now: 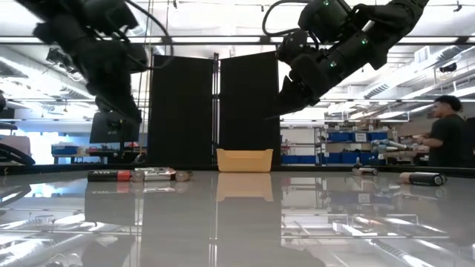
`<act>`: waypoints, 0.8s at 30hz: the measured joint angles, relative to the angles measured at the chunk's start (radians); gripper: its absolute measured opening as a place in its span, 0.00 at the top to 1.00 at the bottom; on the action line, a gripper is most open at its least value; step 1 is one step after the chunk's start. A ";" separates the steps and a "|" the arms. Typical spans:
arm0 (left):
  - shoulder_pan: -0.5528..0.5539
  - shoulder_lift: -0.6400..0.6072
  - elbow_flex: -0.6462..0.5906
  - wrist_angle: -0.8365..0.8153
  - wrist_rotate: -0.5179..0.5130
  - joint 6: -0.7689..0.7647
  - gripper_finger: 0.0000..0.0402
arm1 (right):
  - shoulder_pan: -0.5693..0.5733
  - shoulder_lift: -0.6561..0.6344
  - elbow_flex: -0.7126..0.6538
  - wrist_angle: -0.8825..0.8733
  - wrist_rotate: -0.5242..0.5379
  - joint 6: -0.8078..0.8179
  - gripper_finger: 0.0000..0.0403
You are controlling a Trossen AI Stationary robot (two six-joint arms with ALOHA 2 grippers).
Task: Sort batteries
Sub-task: Put the silver battery into the orange bin
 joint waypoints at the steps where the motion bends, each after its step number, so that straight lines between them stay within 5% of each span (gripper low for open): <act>1: 0.014 0.027 0.015 -0.015 -0.001 0.010 0.95 | 0.000 0.000 0.000 0.000 0.000 -0.003 0.94; 8: 0.153 0.196 0.052 -0.053 0.027 0.111 0.96 | 0.000 0.000 0.000 0.000 0.001 -0.013 0.95; 19: 0.199 0.370 0.092 -0.022 0.063 0.190 0.63 | 0.000 0.000 0.000 0.001 0.001 -0.020 0.96; 24: 0.199 0.417 0.096 0.015 0.047 0.194 0.56 | 0.000 0.000 0.000 0.001 0.001 -0.025 0.95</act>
